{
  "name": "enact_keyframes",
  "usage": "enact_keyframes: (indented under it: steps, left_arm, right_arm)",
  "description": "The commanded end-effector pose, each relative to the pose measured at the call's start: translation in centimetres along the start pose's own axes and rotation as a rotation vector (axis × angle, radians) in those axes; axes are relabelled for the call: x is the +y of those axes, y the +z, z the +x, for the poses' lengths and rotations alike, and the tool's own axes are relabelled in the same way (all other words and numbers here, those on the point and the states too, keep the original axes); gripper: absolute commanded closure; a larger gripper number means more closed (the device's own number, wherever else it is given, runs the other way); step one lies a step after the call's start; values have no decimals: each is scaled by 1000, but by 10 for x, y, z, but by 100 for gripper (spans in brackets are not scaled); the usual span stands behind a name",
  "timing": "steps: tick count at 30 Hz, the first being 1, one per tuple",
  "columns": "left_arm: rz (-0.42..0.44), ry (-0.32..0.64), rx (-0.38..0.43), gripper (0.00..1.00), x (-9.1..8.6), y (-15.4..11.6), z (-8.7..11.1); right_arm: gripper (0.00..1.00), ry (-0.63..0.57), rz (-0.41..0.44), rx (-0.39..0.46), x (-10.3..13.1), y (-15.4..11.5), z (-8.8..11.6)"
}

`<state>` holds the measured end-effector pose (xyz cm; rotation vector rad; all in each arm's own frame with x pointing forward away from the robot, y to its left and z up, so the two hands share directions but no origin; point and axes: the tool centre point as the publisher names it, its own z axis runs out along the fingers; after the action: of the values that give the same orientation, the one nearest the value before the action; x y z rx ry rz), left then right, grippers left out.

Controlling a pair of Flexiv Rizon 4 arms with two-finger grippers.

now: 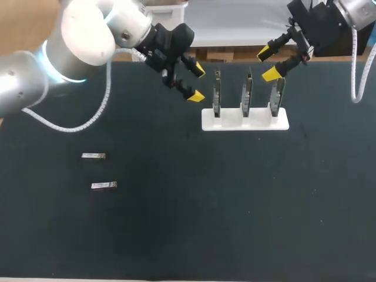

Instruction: Pick up the optical module with the left hand, and insert it into the network port with the right hand.

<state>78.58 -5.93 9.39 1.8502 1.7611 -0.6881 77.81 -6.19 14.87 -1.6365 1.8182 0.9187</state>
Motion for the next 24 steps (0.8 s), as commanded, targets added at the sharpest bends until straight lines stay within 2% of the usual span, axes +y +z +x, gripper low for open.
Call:
enact_keyframes:
  steps: [1,11,15,24]
  left_arm:
    - [-36,4,64,0,-24,-25,9]
    - [-124,18,319,0,-70,-69,53]
    - [-146,-23,358,0,-90,-83,80]
    - [-181,-69,540,0,-133,-109,136]
  right_arm:
    - [0,0,3,0,1,0,0]
    - [0,0,3,0,1,0,0]
    - [0,0,3,0,1,0,0]
    - [0,0,3,0,1,0,0]
